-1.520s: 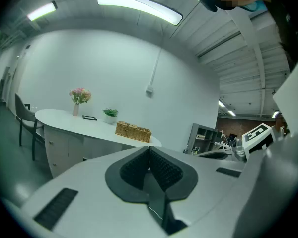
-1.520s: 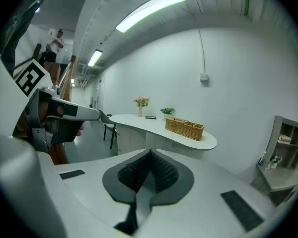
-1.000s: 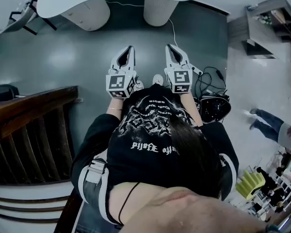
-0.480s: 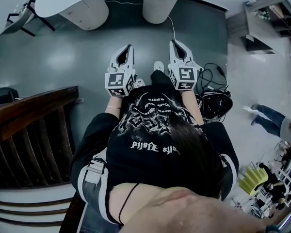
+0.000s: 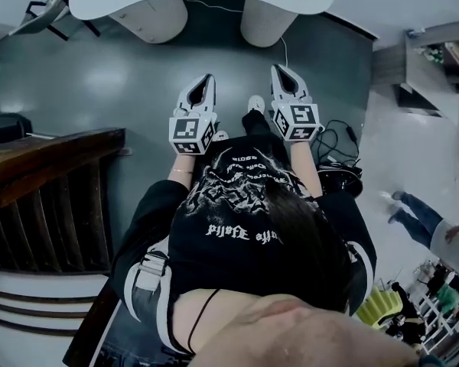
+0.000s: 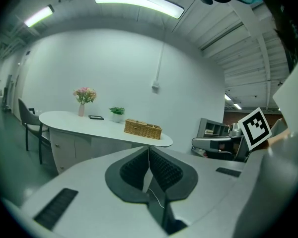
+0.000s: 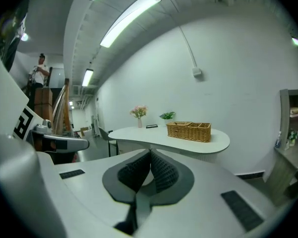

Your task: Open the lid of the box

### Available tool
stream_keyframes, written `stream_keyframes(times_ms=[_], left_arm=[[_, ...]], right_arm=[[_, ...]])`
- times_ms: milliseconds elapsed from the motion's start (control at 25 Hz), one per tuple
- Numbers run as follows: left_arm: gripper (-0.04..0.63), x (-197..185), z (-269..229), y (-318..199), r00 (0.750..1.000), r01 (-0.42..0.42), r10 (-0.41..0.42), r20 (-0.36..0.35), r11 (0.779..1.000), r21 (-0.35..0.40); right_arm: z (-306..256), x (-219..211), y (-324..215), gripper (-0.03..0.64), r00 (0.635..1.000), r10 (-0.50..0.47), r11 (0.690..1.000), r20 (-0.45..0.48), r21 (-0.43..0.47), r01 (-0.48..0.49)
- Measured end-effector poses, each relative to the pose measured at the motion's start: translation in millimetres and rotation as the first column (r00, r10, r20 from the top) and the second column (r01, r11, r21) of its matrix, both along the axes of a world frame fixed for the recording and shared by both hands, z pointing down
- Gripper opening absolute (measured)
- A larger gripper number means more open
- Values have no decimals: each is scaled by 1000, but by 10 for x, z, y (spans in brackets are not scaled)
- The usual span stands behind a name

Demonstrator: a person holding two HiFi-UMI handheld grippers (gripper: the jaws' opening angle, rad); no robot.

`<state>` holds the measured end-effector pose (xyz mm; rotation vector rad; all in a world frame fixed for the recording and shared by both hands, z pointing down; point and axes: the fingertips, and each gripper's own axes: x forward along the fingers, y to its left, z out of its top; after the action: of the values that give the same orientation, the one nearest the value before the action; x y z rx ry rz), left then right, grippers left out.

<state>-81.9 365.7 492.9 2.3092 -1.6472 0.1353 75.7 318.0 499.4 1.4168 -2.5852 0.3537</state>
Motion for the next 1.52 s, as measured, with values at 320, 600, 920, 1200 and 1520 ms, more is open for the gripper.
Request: stream_keyframes(times_ms=[320, 600, 920, 1200, 1520], left_arm=[[25, 254, 51, -776, 999, 41, -41, -1, 999, -18], [25, 596, 25, -1375, 997, 81, -81, -1, 996, -36], [25, 821, 101, -1698, 989, 135, -138, -48, 989, -65], [25, 991, 159, -1818, 991, 127, -130, -20, 988, -86], [25, 832, 273, -2091, 996, 80, -76, 43, 993, -85]], right_arm=[[91, 12, -782, 26, 988, -128, 992, -85, 9, 129], [63, 278, -1434, 26, 980, -184, 983, -73, 14, 185], [42, 457, -1845, 26, 972, -233, 972, -22, 8, 233], [104, 573, -2000, 26, 969, -244, 970, -30, 0, 244], [187, 421, -2139, 26, 975, -216, 976, -51, -5, 216]])
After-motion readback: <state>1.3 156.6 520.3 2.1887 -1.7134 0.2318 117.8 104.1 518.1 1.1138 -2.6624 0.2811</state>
